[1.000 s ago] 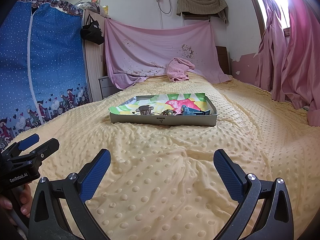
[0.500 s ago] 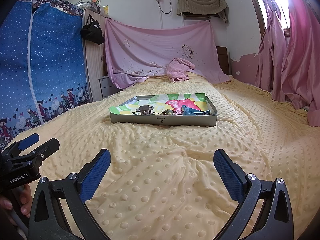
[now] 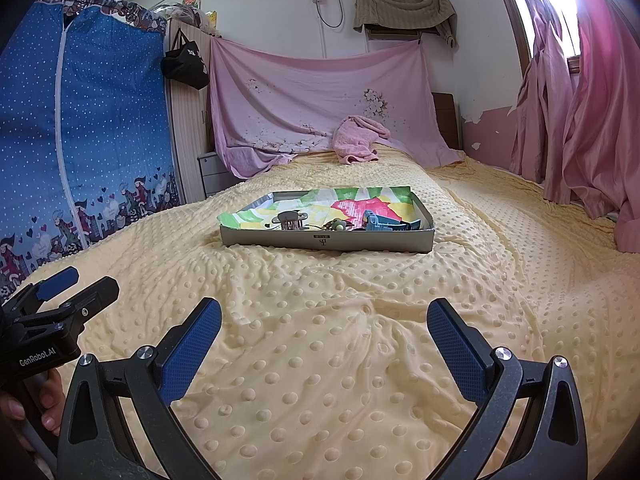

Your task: Organize jewelry

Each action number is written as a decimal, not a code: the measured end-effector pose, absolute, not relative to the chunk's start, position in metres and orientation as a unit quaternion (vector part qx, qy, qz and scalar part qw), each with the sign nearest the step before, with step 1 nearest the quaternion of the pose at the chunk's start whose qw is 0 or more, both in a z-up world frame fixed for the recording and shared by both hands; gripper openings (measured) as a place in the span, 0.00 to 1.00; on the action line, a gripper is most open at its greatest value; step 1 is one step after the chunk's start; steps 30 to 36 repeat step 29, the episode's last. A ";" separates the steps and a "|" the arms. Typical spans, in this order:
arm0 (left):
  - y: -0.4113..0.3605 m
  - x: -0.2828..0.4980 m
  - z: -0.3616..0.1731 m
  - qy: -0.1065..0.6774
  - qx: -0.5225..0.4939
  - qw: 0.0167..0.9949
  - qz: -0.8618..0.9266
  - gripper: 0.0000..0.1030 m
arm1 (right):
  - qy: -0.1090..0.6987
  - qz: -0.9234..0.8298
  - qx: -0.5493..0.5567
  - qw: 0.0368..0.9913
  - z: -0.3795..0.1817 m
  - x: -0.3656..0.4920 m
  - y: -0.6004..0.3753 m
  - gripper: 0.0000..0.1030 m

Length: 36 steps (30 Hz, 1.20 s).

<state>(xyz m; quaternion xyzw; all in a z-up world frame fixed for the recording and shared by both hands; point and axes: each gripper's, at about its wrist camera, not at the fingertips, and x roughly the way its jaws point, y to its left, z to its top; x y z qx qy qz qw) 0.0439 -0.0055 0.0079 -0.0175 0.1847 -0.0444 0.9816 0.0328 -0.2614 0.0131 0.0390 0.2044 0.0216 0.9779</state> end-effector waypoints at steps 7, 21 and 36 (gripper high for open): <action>-0.006 0.044 0.007 0.185 -0.017 0.982 -0.045 1.00 | 0.205 0.022 0.039 0.978 0.013 0.033 -0.262 0.98; -0.010 0.045 0.011 0.194 -0.001 0.981 -0.025 1.00 | 0.204 0.022 0.039 0.978 0.013 0.033 -0.262 0.98; -0.011 0.043 0.010 0.193 0.000 0.981 -0.025 1.00 | 0.205 0.022 0.040 0.978 0.013 0.032 -0.261 0.98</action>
